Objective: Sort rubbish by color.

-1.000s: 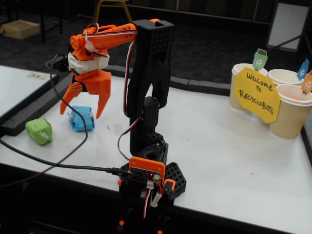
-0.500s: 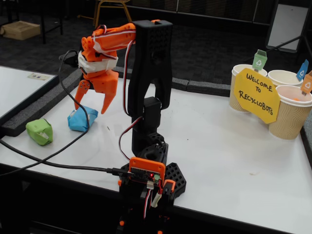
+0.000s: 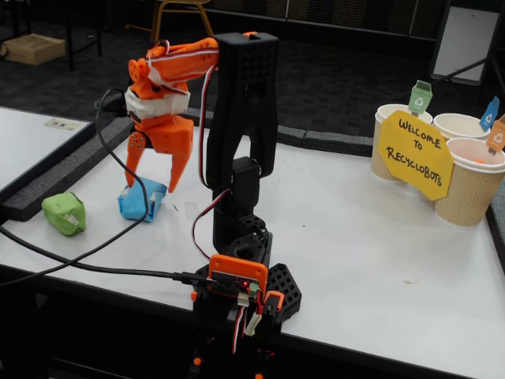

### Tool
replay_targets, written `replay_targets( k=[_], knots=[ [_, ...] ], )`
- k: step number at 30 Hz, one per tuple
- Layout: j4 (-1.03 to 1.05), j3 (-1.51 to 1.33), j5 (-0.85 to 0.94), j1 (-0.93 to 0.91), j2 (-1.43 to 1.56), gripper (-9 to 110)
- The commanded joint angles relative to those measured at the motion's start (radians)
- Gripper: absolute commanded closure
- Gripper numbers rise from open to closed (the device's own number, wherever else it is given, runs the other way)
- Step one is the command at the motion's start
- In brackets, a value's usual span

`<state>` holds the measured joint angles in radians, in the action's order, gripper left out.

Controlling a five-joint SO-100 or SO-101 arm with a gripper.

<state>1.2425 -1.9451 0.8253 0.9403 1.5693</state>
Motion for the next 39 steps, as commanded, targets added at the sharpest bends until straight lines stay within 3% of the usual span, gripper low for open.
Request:
replay_targets(
  k=[1, 19, 27, 39],
  knots=[
    [0.044, 0.155, -0.081, 0.026, 0.040, 82],
    [0.083, 0.091, -0.193, 0.037, 0.035, 85],
    [-0.008, 0.066, -0.181, 0.058, 0.040, 74],
    [0.037, -0.051, -0.186, 0.063, 0.040, 74]
  ],
)
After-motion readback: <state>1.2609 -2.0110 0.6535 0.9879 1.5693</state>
